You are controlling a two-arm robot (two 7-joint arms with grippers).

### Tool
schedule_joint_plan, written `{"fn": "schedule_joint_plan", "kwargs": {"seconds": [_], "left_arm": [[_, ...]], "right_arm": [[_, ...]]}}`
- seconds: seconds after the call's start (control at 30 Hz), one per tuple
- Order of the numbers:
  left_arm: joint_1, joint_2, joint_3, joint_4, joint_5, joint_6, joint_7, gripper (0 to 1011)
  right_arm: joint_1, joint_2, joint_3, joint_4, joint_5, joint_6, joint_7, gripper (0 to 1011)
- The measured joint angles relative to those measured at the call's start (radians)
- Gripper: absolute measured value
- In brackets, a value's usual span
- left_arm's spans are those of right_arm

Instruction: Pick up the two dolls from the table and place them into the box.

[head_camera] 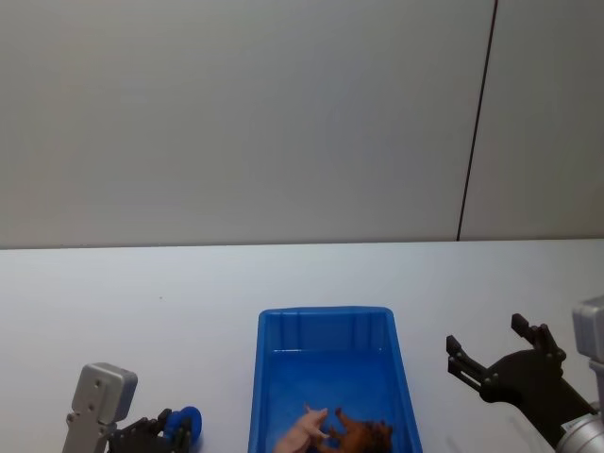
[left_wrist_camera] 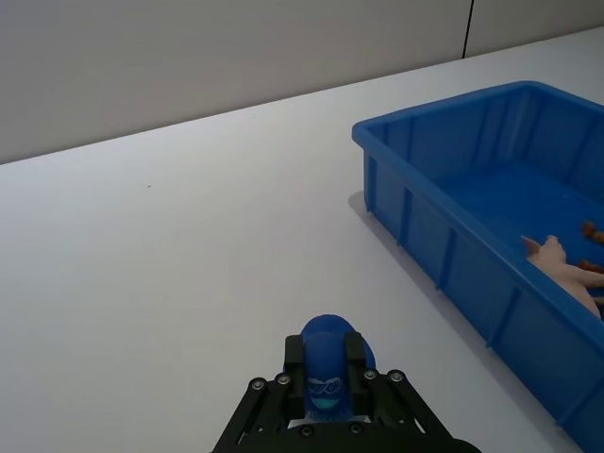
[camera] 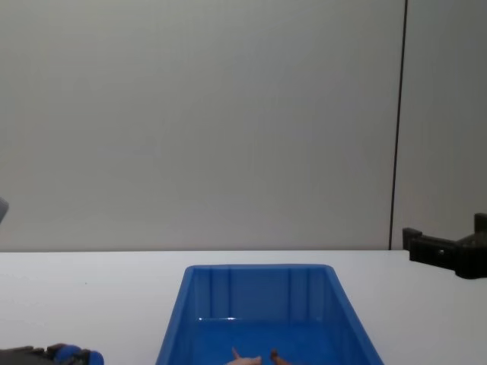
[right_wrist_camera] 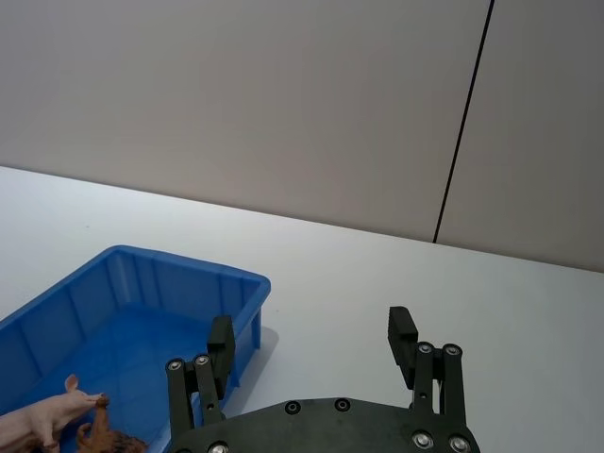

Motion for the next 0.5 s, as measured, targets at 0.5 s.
{"fn": "schedule_joint_plan", "kwargs": {"seconds": [0.5], "left_arm": [[-0.012,-0.008,-0.011,-0.031,0.024,-0.056,-0.037,161]], "right_arm": [[0.000,0.000,0.000,0.000,0.000,0.000,0.000,1001]]}}
